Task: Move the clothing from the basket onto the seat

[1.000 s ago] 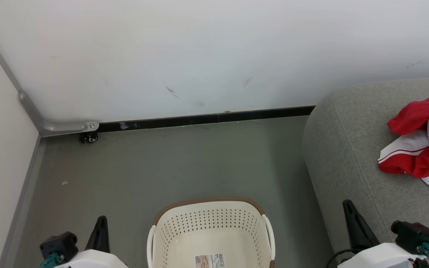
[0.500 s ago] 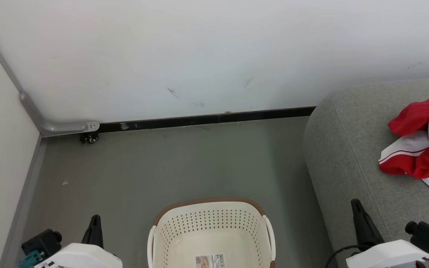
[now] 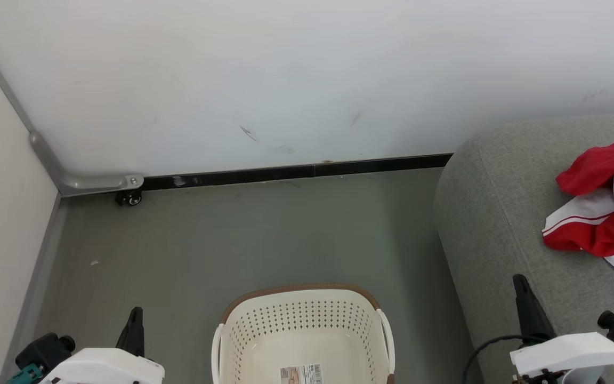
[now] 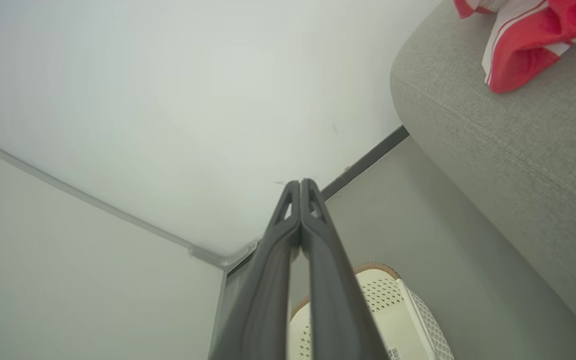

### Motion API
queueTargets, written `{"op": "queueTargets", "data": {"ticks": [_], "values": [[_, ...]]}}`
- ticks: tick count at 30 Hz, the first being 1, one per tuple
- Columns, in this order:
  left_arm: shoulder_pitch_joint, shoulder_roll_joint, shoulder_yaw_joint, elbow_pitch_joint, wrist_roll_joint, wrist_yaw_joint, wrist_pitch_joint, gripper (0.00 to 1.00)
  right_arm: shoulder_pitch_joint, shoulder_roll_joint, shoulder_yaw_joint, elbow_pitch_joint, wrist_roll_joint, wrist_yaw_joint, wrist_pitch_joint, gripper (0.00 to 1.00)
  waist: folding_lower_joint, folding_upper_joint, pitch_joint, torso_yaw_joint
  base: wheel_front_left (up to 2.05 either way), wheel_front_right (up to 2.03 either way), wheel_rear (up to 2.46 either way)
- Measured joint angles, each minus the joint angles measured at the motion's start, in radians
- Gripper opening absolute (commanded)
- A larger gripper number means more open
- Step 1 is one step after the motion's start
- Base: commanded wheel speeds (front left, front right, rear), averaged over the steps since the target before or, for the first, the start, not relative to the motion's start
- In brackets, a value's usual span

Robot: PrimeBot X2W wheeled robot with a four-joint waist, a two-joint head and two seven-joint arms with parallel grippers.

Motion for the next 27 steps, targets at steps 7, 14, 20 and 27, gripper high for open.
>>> {"op": "queueTargets", "data": {"ticks": [7,14,20,27], "values": [[-0.014,-0.002,0.014,-0.011,-0.101,-0.017,0.020,0.00,-0.015,0.000,-0.008,-0.011,0.100,0.000,0.018,0.00,-0.0015,0.0000,0.001,0.001,0.00,0.00,0.00],[-0.017,-0.003,0.027,-0.024,-0.200,-0.034,0.045,0.00,-0.015,0.000,-0.020,-0.013,0.201,0.000,0.036,0.00,-0.0019,0.0000,0.002,0.002,0.00,0.00,0.00],[-0.017,-0.004,0.035,-0.036,-0.289,-0.044,0.057,0.00,-0.022,0.001,-0.035,-0.015,0.286,0.000,0.046,0.00,-0.0022,0.0000,0.002,0.003,0.00,0.00,0.00],[-0.018,-0.009,0.049,-0.054,-0.387,-0.053,0.080,0.00,-0.049,0.001,-0.043,-0.019,0.390,0.000,0.068,0.00,-0.0023,0.0000,0.002,0.004,0.00,0.00,0.00]]}}
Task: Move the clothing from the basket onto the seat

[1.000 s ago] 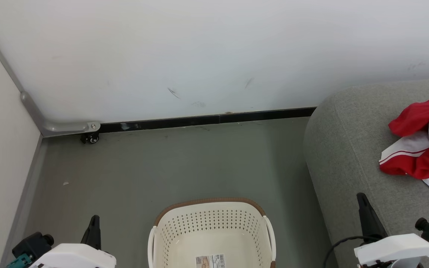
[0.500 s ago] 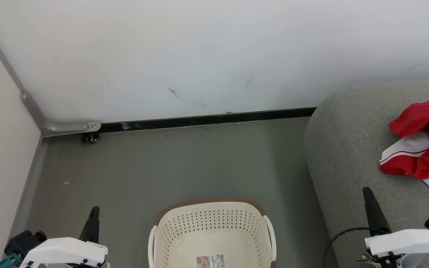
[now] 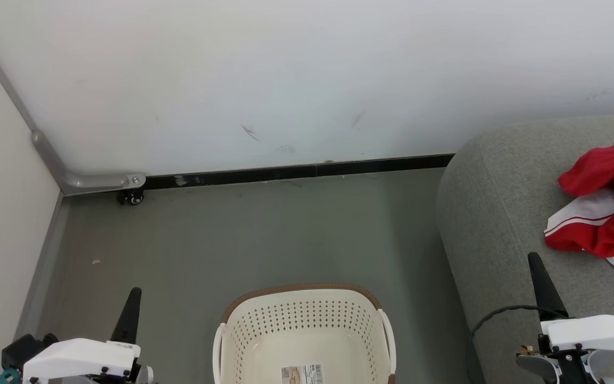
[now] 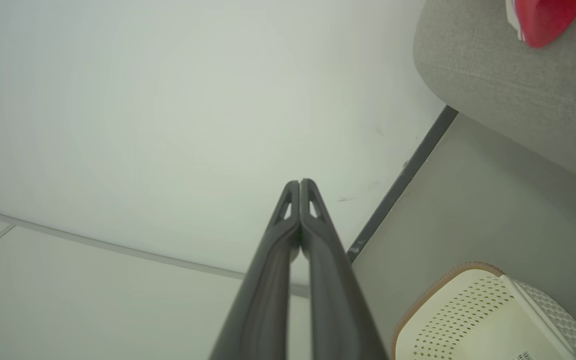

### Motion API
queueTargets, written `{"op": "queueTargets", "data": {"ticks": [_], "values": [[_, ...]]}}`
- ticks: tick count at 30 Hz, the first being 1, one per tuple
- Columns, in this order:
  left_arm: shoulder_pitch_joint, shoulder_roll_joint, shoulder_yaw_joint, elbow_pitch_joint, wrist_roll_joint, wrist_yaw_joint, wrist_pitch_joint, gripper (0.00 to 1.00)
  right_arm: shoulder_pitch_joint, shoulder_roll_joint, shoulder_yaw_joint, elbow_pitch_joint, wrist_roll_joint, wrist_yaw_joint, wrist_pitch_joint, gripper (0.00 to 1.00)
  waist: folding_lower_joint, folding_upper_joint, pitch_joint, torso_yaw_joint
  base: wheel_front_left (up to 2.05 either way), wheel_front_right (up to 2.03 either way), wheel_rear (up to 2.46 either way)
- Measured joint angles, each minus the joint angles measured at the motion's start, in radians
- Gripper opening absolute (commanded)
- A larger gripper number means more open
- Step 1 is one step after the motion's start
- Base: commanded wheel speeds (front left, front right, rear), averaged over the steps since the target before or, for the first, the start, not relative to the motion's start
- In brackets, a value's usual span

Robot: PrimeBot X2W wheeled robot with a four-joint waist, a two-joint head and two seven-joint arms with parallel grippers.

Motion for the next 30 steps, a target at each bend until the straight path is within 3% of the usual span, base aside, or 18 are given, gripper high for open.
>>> {"op": "queueTargets", "data": {"ticks": [25,30], "values": [[-0.003,-0.005,0.047,-0.066,-0.361,-0.034,0.070,0.00,-0.027,0.000,-0.051,-0.021,0.364,0.000,0.061,0.00,-0.0002,0.0000,-0.001,0.004,0.00,0.00,0.00],[-0.003,-0.005,0.048,-0.076,-0.386,-0.035,0.070,0.00,-0.032,0.000,-0.053,-0.026,0.387,0.000,0.065,0.00,-0.0003,0.0000,0.000,0.004,0.00,0.00,0.00]]}}
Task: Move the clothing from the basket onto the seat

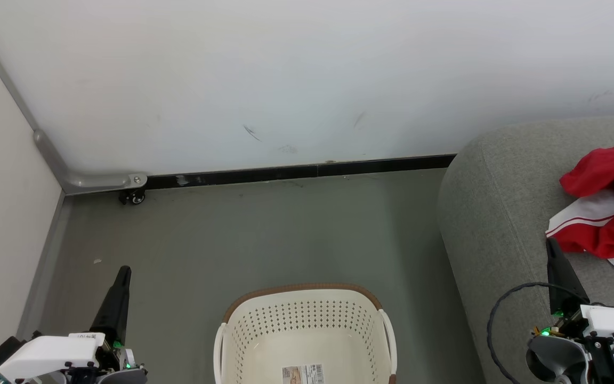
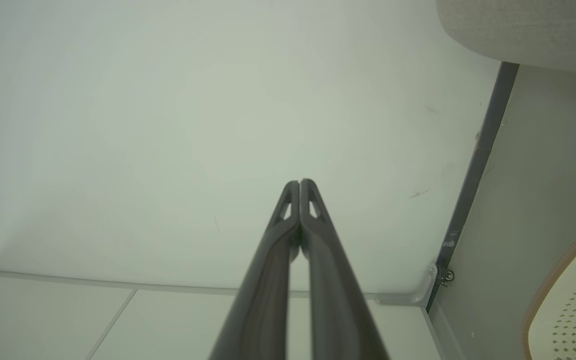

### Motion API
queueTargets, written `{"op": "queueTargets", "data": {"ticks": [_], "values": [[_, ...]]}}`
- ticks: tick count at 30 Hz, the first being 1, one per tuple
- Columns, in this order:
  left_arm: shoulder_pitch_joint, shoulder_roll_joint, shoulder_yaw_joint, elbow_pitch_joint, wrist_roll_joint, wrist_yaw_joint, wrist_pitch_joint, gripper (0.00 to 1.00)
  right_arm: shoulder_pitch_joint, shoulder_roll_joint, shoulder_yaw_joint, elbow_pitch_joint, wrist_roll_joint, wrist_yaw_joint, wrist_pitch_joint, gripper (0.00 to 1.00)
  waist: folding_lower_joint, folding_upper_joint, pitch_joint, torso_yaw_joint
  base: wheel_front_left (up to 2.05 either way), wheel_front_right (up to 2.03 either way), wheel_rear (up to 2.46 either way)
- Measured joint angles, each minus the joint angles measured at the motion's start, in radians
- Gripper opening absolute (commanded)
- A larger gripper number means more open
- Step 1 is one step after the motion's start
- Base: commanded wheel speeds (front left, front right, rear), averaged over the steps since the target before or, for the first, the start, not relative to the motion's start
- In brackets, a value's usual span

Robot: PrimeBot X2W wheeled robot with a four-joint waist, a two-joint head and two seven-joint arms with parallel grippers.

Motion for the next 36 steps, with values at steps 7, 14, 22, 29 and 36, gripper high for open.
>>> {"op": "queueTargets", "data": {"ticks": [7,14,22,29,36], "values": [[0.000,0.000,-0.001,-0.013,0.000,0.000,0.000,0.00,0.000,0.000,0.000,0.000,0.000,0.000,0.000,0.00,0.0000,0.0000,0.000,0.000,0.00,0.00,0.00],[0.000,0.000,-0.003,-0.023,-0.002,0.002,-0.001,0.00,0.000,0.000,0.000,0.000,0.001,0.000,0.000,0.00,0.0000,0.0000,0.001,0.000,0.00,0.00,0.00],[0.000,0.000,-0.005,-0.032,-0.008,0.006,-0.001,0.00,0.000,0.000,0.001,0.000,0.002,0.000,0.000,0.00,0.0000,0.0000,0.001,0.000,0.00,0.00,0.00],[0.001,0.000,-0.007,-0.042,-0.008,0.010,-0.002,0.00,0.000,0.000,0.001,0.000,0.002,0.000,0.000,0.00,-0.0001,0.0000,0.001,0.000,0.00,0.00,0.00],[0.001,0.000,-0.009,-0.051,-0.009,0.010,-0.005,0.00,0.000,0.000,0.001,-0.001,0.002,0.000,0.000,0.00,-0.0001,0.0000,0.001,0.000,0.00,0.00,0.00]]}}
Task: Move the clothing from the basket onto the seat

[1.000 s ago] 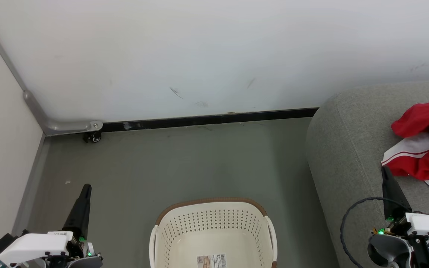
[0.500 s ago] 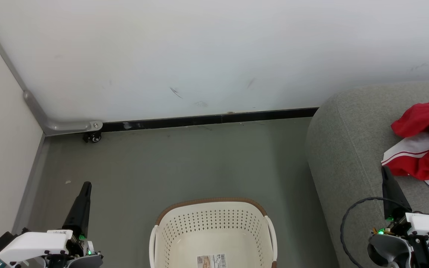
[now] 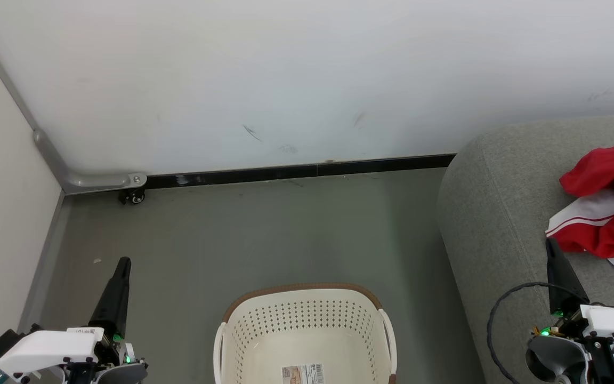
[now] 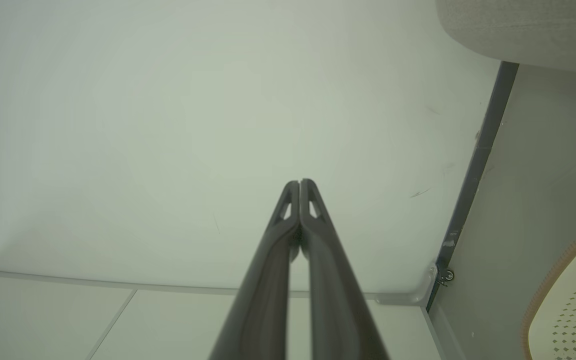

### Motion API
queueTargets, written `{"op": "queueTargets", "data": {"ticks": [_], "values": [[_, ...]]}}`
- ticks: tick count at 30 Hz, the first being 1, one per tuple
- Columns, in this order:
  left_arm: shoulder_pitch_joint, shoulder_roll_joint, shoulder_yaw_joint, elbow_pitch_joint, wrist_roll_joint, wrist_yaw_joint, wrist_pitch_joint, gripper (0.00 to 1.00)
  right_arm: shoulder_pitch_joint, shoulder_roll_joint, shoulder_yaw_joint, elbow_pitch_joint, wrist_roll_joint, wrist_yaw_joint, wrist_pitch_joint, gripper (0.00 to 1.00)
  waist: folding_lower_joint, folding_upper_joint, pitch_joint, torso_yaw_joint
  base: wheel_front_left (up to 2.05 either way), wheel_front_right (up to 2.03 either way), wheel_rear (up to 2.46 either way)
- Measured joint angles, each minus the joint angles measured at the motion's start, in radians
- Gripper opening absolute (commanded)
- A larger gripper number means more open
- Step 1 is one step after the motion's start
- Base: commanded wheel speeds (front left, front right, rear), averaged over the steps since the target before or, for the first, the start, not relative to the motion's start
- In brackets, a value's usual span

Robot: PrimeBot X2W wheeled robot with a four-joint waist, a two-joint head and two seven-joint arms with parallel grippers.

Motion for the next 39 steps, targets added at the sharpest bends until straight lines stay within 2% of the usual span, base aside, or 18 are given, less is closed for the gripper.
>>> {"op": "queueTargets", "data": {"ticks": [39], "values": [[0.004,0.000,-0.007,-0.024,0.000,0.010,-0.006,0.00,0.000,0.000,0.002,-0.002,0.000,0.000,0.000,0.00,-0.0001,0.0000,0.001,0.000,0.00,0.00,0.00]]}}
